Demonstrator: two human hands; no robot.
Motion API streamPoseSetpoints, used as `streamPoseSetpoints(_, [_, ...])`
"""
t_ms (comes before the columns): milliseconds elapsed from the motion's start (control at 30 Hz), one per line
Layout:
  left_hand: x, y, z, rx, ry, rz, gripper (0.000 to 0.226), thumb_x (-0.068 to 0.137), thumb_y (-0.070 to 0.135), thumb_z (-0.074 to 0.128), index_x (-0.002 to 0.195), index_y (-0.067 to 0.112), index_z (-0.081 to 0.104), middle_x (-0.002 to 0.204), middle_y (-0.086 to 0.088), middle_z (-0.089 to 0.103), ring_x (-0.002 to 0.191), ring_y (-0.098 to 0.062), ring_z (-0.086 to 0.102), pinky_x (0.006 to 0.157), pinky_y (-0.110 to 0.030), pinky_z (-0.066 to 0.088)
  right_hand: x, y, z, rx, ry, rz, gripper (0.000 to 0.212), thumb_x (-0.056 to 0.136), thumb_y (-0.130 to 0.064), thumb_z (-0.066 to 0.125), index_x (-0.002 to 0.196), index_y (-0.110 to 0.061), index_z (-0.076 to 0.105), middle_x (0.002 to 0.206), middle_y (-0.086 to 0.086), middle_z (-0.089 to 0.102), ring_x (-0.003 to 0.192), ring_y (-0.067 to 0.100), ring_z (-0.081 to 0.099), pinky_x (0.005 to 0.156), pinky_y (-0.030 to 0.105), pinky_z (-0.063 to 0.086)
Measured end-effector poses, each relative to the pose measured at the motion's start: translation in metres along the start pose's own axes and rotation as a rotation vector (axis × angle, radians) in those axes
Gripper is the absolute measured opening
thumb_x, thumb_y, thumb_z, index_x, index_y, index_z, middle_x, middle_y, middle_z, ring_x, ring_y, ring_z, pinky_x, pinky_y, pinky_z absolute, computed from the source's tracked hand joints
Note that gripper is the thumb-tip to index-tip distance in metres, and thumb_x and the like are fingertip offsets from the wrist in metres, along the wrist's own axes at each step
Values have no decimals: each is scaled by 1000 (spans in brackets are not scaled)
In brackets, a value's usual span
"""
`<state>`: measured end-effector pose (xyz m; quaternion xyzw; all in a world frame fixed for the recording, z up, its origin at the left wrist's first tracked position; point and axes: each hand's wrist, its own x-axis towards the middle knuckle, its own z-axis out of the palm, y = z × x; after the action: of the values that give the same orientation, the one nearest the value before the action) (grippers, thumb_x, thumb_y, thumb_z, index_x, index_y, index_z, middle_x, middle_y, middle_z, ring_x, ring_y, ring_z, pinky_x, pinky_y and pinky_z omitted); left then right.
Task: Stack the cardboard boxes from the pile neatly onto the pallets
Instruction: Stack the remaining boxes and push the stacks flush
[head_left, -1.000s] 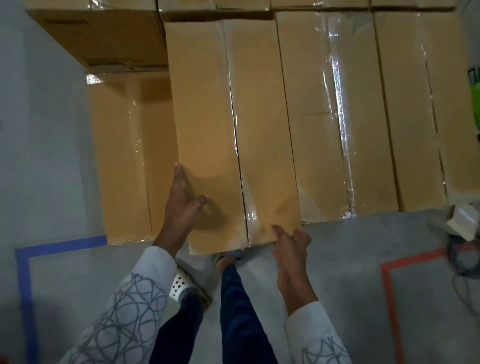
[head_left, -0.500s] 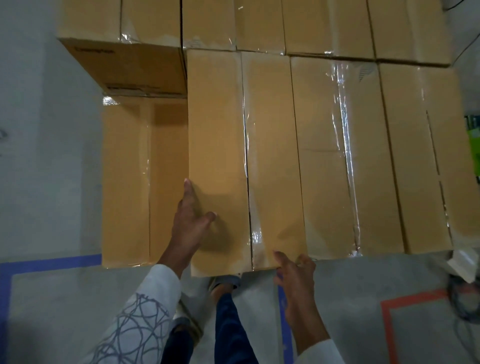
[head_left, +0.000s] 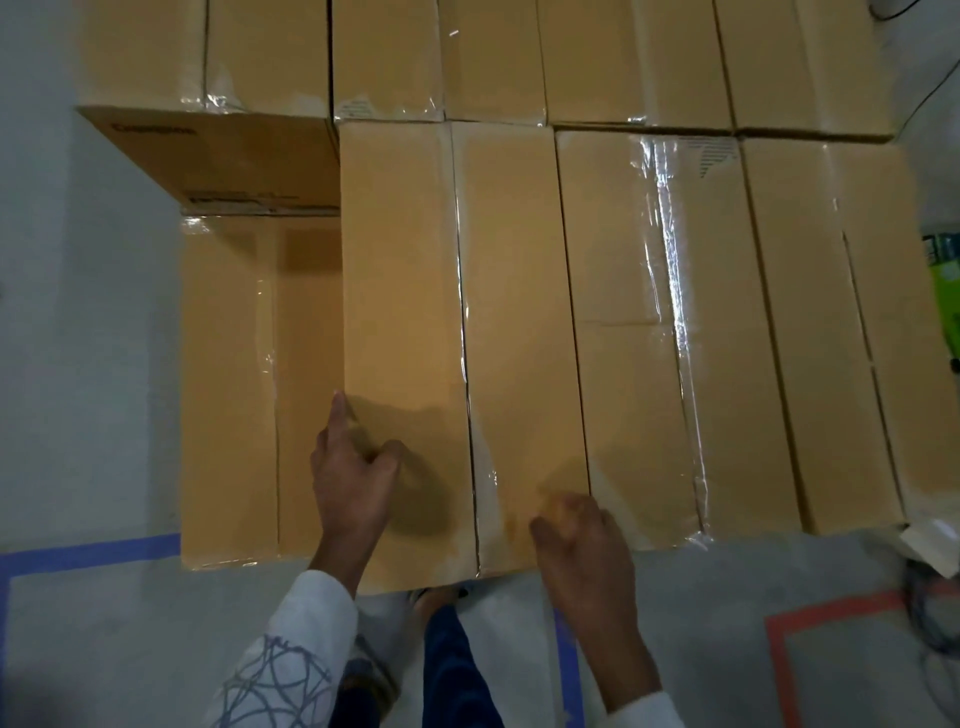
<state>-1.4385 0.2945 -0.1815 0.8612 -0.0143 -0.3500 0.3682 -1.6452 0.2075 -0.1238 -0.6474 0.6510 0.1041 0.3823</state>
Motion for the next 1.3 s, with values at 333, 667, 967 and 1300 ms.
streamPoseSetpoints(333, [48,33,-7,11,55,38,86,90,17,72,163,26,27,154,-8,47,139,-31,47,113,-53,43,125,-89,-25,-82,125,-321,69,94,-36,68,151,-10,42,148,18,41,133,38,35,111,45,32])
streamPoseSetpoints(667, [42,42,-1,-169,55,-24,81,86,13,63,160,31,33,149,-1,54,131,-27,55,104,-45,53,128,-91,-20,6,163,-263,82,90,-40,74,159,-19,34,154,6,44,136,29,32,111,40,36])
streamPoseSetpoints(967, [37,34,-2,-158,48,10,82,92,-1,60,162,29,29,153,2,45,132,-20,48,105,-45,50,123,-91,-3,-123,232,-254,79,87,-39,76,156,-20,41,156,6,34,134,32,27,107,41,31])
streamPoseSetpoints(1300, [40,29,-2,-111,-40,56,80,101,7,57,164,34,16,161,2,36,137,-24,43,106,-43,46,125,-93,0,-300,173,-288,81,92,-48,64,160,-26,26,160,-2,19,139,32,22,111,54,29])
